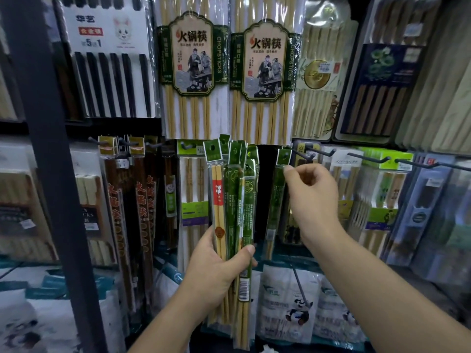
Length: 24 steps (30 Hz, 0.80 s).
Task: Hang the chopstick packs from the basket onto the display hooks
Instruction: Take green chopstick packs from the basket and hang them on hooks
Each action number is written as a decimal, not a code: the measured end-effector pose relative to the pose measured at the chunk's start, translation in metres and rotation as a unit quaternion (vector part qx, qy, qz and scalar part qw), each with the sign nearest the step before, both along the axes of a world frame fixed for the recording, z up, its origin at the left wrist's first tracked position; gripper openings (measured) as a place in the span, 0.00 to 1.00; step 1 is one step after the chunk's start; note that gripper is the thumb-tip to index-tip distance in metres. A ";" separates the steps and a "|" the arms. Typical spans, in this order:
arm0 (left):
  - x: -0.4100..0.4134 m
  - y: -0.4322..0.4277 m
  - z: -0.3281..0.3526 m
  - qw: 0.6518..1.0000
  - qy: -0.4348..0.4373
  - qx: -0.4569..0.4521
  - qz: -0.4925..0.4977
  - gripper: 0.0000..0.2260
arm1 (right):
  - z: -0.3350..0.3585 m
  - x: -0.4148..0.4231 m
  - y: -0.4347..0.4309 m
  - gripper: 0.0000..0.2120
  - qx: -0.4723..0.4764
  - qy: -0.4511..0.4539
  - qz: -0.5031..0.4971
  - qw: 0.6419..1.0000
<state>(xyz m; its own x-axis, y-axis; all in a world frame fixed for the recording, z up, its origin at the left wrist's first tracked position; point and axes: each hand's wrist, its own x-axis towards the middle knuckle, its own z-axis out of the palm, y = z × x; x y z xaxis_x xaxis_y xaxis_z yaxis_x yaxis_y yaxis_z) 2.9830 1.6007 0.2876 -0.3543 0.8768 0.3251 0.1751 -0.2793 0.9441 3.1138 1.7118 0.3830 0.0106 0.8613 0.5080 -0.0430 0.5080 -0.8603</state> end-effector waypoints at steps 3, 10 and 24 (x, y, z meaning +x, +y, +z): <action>0.003 0.003 -0.002 1.000 -0.007 0.001 -0.003 0.11 | -0.003 -0.002 -0.011 0.04 0.029 -0.021 0.068 0.997; 0.006 0.005 -0.009 1.000 -0.012 -0.017 -0.022 0.20 | 0.006 -0.002 -0.015 0.06 -0.006 -0.033 0.116 0.993; 0.000 0.008 -0.012 0.997 -0.068 -0.015 0.025 0.11 | 0.022 0.004 -0.001 0.13 -0.072 0.031 0.070 0.994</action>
